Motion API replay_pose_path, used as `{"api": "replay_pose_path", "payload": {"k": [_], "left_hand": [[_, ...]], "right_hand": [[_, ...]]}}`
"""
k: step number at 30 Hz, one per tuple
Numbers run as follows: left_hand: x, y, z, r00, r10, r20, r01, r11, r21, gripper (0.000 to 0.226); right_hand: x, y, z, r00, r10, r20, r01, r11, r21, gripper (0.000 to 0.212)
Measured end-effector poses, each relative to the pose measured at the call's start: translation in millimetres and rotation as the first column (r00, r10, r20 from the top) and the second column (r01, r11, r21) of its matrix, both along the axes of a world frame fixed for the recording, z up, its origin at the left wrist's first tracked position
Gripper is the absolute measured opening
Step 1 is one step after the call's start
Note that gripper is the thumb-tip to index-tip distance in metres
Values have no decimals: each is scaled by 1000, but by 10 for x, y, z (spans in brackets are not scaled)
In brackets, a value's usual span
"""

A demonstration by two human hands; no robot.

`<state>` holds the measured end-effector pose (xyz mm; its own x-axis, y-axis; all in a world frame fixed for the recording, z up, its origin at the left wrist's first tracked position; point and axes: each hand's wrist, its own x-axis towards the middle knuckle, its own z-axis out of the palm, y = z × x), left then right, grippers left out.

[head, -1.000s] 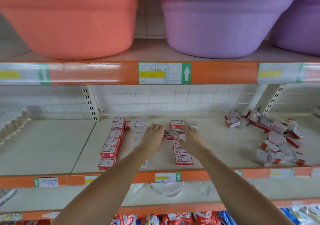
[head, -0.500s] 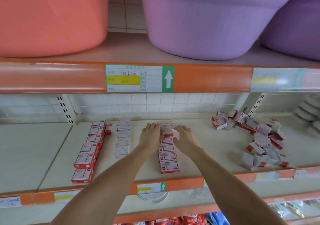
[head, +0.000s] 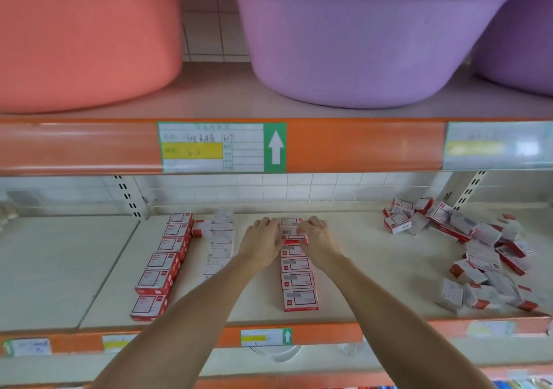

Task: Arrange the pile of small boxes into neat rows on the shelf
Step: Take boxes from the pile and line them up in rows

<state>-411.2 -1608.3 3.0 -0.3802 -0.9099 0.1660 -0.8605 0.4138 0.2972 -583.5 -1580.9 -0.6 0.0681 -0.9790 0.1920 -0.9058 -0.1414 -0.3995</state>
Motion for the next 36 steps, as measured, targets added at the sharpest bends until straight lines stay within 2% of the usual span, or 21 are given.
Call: {"api": "replay_pose_path", "payload": {"k": [9, 12, 15, 18, 21, 25, 27, 32, 34, 36], "left_hand": [[65, 40, 142, 996, -56, 68, 54, 998, 42, 36], [77, 51, 153, 994, -69, 85, 66, 997, 34, 38], [95, 84, 156, 991, -97, 94, 93, 995, 45, 40], [127, 116, 176, 989, -115, 94, 110, 992, 57, 42], [175, 136, 177, 989, -128, 80, 122, 990, 73, 40], [207, 186, 208, 993, -114, 27, 112, 992, 58, 28], [183, 209, 210, 992, -125, -1, 125, 990, 70, 26], [24, 249, 108, 991, -93, 100, 90, 995, 40, 58], [-55, 277, 60, 993, -70, 99, 66, 997, 40, 67], [-114, 299, 39, 996, -52, 75, 49, 998, 39, 66]], "right_hand": [[66, 91, 18, 998, -55, 1, 55, 998, 2, 28], [96, 164, 23, 998, -59, -34, 60, 998, 29, 37], [147, 220, 49, 996, -53, -67, 57, 997, 53, 30], [194, 258, 138, 991, -82, -101, 96, 985, 140, 29], [220, 296, 197, 976, -95, -197, 115, 989, 94, 29], [224, 338, 210, 985, -169, -48, 171, 984, 53, 24], [200, 330, 197, 985, -171, -20, 172, 985, 33, 21], [127, 300, 177, 990, -139, -13, 139, 989, 53, 13], [94, 292, 173, 991, -126, -38, 129, 989, 72, 21], [76, 284, 164, 992, -116, -52, 120, 990, 77, 27]]}}
